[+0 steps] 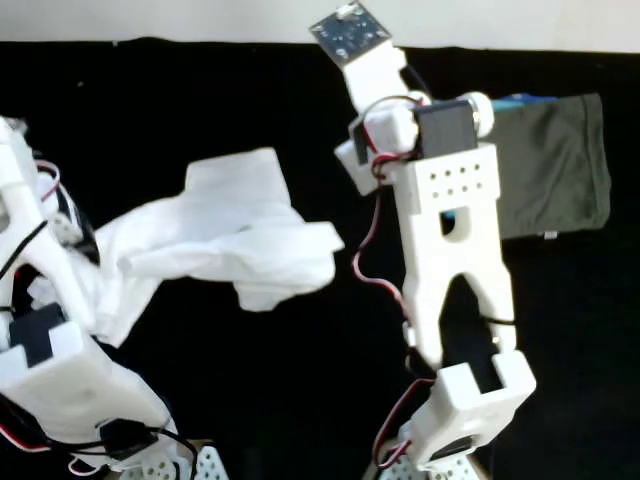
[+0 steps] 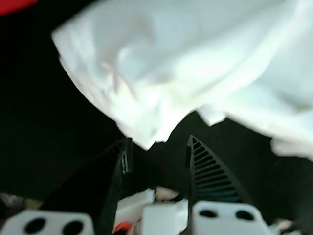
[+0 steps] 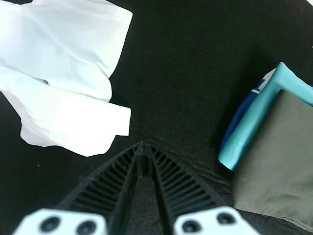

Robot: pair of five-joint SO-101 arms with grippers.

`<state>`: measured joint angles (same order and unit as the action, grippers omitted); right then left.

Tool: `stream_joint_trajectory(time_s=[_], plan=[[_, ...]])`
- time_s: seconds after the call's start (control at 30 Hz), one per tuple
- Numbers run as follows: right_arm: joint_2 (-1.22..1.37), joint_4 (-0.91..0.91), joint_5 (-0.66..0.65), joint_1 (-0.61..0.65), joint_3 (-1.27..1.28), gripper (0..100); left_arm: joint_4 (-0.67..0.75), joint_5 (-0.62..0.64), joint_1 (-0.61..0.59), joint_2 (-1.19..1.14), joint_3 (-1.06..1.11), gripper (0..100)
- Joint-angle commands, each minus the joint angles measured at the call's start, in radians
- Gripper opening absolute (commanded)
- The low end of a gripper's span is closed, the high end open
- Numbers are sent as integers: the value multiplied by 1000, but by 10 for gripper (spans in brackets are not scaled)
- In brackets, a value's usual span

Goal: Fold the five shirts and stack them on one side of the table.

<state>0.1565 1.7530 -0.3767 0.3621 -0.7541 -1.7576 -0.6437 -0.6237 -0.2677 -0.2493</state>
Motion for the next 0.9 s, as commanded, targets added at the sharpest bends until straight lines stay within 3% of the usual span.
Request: stream_joint_trajectory(time_s=[0.0,0.23,0.4,0.5,0.87], plan=[[-48,10,-9,-10,-2,5,103,-80,-18,56,162,181],[-47,10,-9,-10,-1,5,491,-86,-58,54,424,181],[-45,10,-6,-8,-1,5,683,-55,-77,65,441,181],[-45,10,-6,-8,1,5,694,-3,-93,62,384,181],[-45,10,-5,-8,1,5,601,5,-88,54,248,181]])
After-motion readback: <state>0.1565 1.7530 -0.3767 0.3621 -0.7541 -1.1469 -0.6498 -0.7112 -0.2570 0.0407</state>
